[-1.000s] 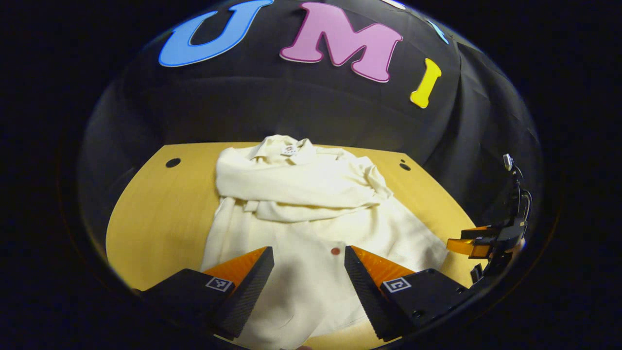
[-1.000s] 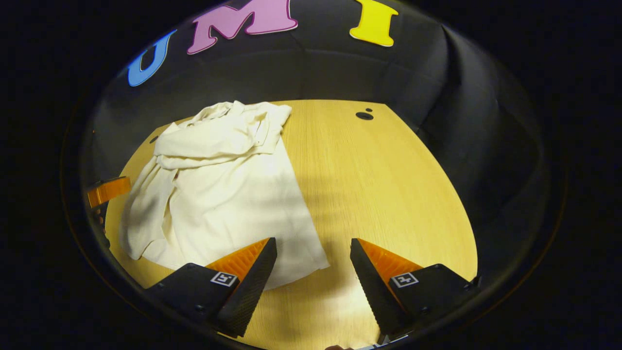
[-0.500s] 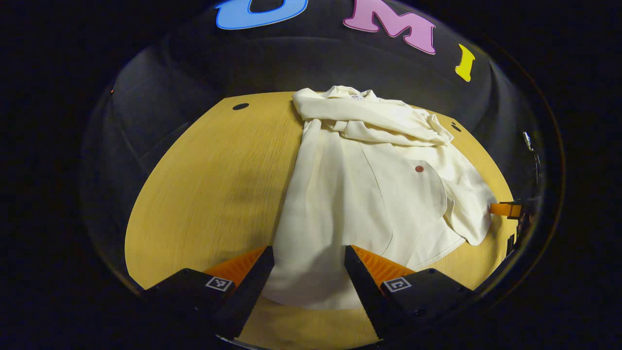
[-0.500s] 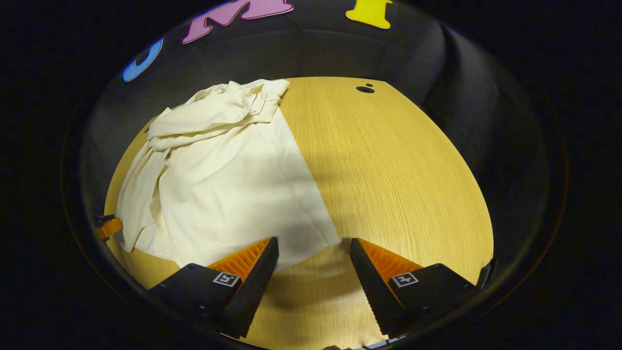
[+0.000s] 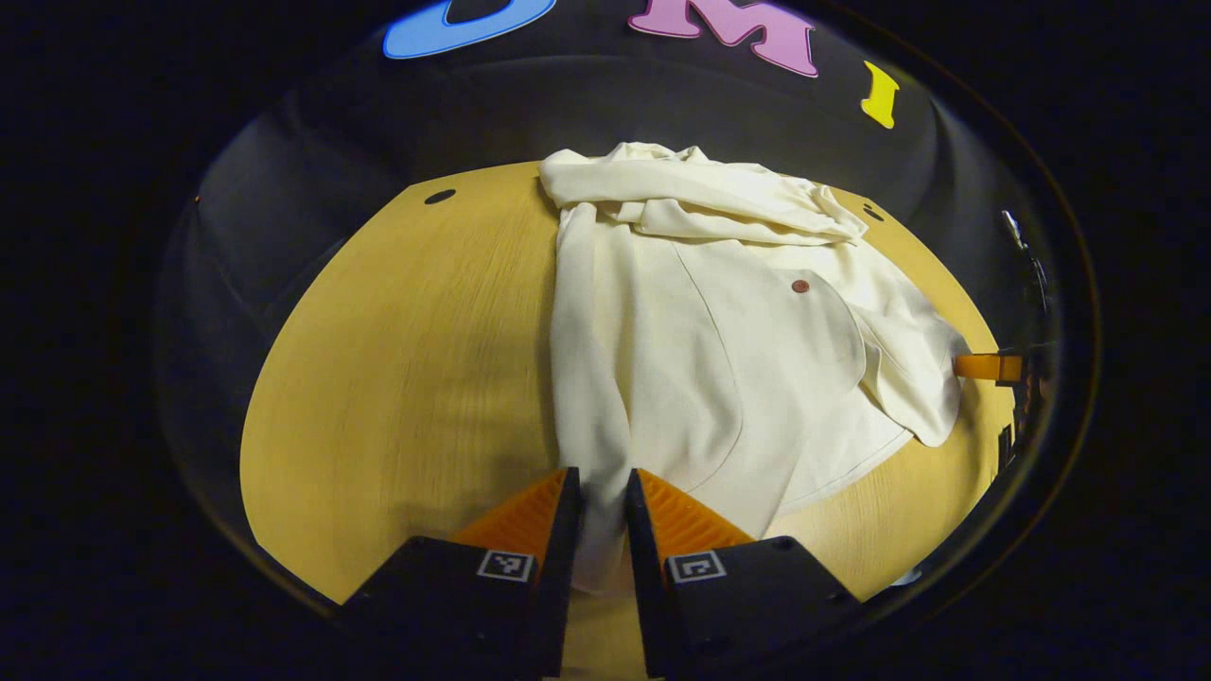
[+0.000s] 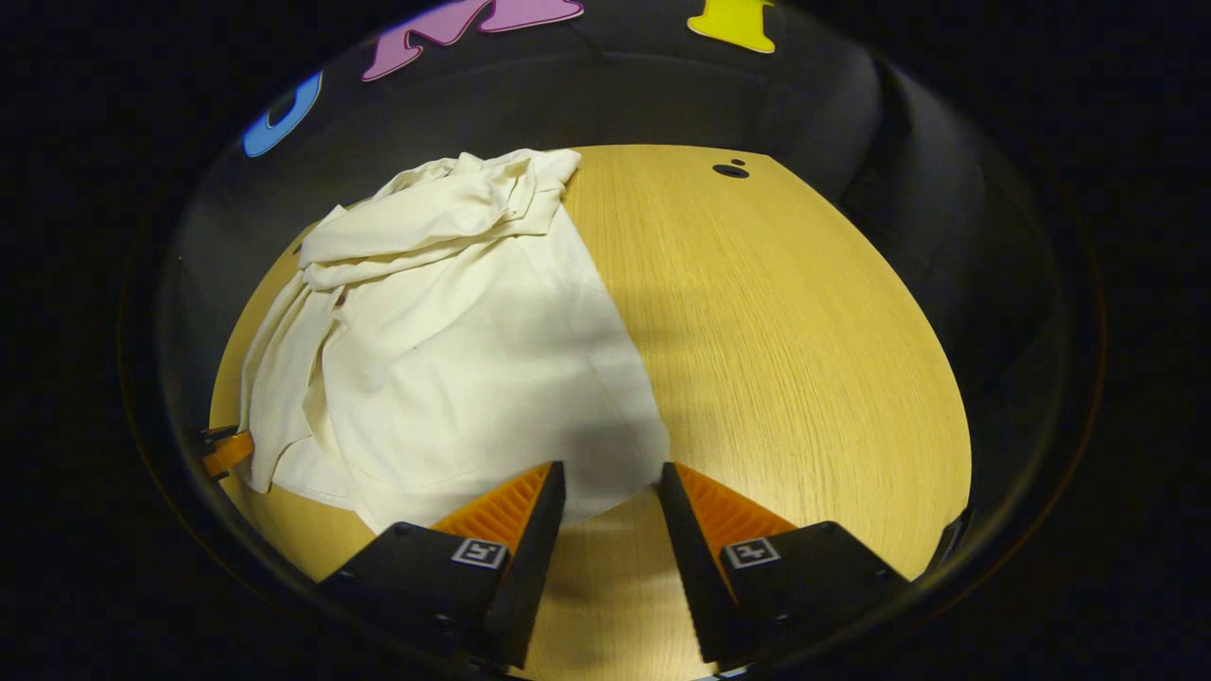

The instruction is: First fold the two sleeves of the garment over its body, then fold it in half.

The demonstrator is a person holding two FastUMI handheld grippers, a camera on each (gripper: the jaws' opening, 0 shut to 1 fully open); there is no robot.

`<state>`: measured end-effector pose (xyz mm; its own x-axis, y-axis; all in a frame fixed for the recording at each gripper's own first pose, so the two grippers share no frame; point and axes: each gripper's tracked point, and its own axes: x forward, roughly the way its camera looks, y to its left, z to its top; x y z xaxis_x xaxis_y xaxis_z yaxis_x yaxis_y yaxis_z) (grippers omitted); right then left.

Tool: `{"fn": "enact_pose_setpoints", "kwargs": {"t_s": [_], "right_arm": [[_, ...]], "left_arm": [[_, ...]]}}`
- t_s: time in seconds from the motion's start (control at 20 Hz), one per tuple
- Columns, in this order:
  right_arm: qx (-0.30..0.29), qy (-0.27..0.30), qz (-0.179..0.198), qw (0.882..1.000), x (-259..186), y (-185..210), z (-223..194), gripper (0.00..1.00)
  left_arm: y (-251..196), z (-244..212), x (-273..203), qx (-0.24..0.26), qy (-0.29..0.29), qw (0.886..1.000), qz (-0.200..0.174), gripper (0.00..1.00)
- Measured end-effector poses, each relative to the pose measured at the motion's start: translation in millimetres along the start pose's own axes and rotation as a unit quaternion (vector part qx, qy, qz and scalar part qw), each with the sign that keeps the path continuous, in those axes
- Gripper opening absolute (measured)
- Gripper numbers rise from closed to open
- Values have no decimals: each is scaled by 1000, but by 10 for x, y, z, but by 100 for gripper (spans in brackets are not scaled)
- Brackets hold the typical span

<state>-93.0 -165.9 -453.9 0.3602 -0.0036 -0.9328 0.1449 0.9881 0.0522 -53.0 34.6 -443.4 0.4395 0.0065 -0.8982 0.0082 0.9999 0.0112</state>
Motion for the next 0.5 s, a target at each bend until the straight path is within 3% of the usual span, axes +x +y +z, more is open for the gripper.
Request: {"fn": "enact_pose_setpoints", "kwargs": {"t_s": [0.05, 0.1, 0.15, 0.2, 0.35, 0.5], "right_arm": [[-4, 3, 10, 1000, 6, 70, 8, 42], [-5, 3, 18, 1000, 3, 131, -5, 40], [-8, 3, 13, 1000, 10, 137, 2, 16], [-14, -3, 10, 1000, 8, 140, 17, 8], [-22, -10, 6, 1000, 14, 158, 35, 5], [-14, -21, 13, 1000, -74, 192, 158, 5]], "left_arm": [[-23, 10, -3, -8, -1, 1000, -4, 34], [-48, 34, -8, -22, -2, 1000, -10, 26], [-82, 32, -6, -33, -2, 999, -21, 17], [-118, 42, -11, -44, 0, 999, -31, 15], [-172, 67, -25, -75, 4, 996, -54, 7], [-199, 207, -123, -80, -4, 995, -58, 11]]}}
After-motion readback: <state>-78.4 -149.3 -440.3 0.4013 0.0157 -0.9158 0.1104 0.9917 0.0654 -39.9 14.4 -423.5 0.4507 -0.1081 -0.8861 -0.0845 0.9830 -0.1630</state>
